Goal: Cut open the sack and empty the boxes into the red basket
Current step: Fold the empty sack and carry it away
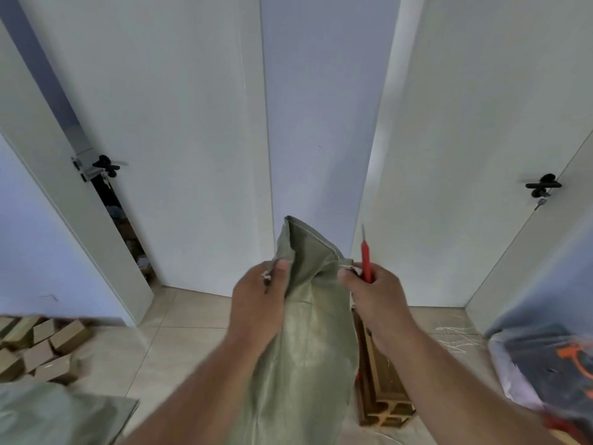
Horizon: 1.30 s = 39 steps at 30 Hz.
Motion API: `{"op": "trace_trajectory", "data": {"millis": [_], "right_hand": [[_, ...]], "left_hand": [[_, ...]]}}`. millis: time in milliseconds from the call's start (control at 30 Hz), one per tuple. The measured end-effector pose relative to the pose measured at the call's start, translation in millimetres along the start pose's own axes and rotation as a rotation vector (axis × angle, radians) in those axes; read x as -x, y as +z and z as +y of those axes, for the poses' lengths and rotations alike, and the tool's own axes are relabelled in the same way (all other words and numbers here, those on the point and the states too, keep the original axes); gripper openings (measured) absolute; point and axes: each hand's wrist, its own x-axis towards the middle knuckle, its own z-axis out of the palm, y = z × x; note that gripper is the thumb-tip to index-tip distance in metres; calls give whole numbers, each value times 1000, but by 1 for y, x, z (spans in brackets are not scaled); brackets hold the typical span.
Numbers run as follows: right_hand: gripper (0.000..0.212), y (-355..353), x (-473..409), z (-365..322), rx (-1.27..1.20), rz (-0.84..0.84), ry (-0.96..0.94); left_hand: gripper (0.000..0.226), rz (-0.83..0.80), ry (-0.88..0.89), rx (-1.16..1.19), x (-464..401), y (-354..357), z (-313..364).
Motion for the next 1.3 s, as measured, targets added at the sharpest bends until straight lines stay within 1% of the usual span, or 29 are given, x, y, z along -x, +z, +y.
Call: {"op": "trace_trajectory", "data": {"millis": [67,133,233,300,433,533,633,700,767,867,1000,1167,1300], "right_hand": [[15,11,7,1,50,-25,-41],[6,19,13,1,93,-60,-94],[15,26,19,6,176,-111,-173],[11,27,20,10,256,-93,-210],[16,23,19,19,343,-42,-265],[19,24,20,21,375,-52,-289],[18,27,20,23,368,-67,-314],[20,28,21,25,327,-83,-330],[19,27,21,25,285,-96,-329],[22,24,21,25,268,-121,-336],[26,19,25,24,241,-154,-336],[33,17,30,21,179,-184,-318],[31,11,35,17,177,-211,-341]], "left_hand": [[30,-29,20,16,6,10,6],[28,-15,-18,95,9,18,8],[16,-18,-115,255,14,24,7],[12,-63,-136,334,19,25,5],[21,-205,-119,418,25,22,0],[21,-192,-132,403,25,21,3],[18,-152,-158,410,24,19,8],[11,-177,-193,482,25,18,12],[11,-211,-211,535,26,19,12],[10,-217,-223,578,26,18,12],[17,-221,-235,567,26,16,14],[24,-275,-264,577,27,17,16],[28,-294,-253,599,30,19,17]]}}
